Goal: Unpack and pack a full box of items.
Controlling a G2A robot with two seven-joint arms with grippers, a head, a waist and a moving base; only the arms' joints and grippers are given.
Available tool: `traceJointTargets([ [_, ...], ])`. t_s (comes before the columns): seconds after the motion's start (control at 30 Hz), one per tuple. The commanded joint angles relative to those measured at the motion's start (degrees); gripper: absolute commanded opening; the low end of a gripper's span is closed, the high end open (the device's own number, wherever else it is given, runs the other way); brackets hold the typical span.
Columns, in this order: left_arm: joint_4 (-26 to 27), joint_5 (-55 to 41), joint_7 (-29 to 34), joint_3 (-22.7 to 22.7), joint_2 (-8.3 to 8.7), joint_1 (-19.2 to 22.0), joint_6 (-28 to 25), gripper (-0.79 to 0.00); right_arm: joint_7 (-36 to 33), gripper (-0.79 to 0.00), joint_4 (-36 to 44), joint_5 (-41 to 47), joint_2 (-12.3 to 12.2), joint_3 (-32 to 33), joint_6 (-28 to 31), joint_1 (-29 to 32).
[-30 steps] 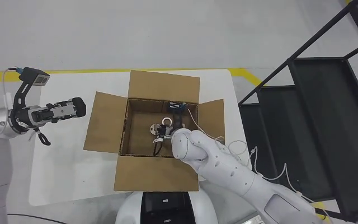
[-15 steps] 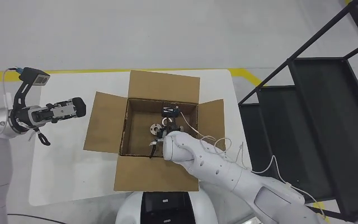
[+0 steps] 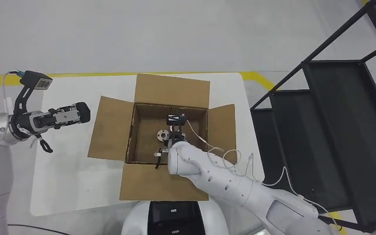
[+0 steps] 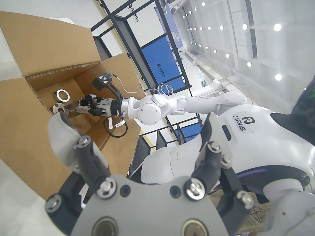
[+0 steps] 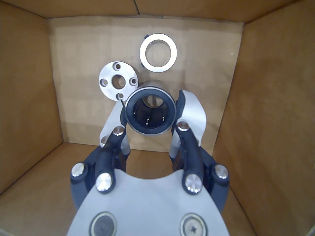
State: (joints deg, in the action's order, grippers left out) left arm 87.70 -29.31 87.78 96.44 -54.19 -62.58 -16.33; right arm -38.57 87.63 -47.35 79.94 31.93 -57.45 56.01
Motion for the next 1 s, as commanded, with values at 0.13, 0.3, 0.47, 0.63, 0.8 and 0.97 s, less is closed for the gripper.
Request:
traceJointTargets([
  [0.13, 0.00, 0.00, 0.00, 0.00, 0.00, 0.00, 0.00, 0.000, 0.37, -0.785, 7.88, -1.40, -1.24, 3.61, 1.97, 3.28],
  [0.3, 0.00, 0.00, 0.00, 0.00, 0.00, 0.00, 0.00, 0.000, 0.00, -0.785, 16.48, -2.39, -3.02, 8.84, 6.57, 7.65],
  [0.47, 0.00, 0.00, 0.00, 0.00, 0.00, 0.00, 0.00, 0.000, -2.31, -0.785, 27.15, -4.10, -5.46, 15.50, 13.88, 13.94],
  [0.63, 0.00, 0.00, 0.00, 0.00, 0.00, 0.00, 0.00, 0.000, -2.73, -0.785, 38.95, 0.61, -7.62, 26.91, 21.79, 23.13],
  [0.8, 0.00, 0.00, 0.00, 0.00, 0.00, 0.00, 0.00, 0.000, -1.51, -0.785, 44.72, 7.76, -8.87, 37.96, 29.29, 31.59],
  [0.97, 0.00, 0.00, 0.00, 0.00, 0.00, 0.00, 0.00, 0.000, 2.05, -0.785, 47.01, 17.70, -9.49, 50.42, 36.59, 38.67],
])
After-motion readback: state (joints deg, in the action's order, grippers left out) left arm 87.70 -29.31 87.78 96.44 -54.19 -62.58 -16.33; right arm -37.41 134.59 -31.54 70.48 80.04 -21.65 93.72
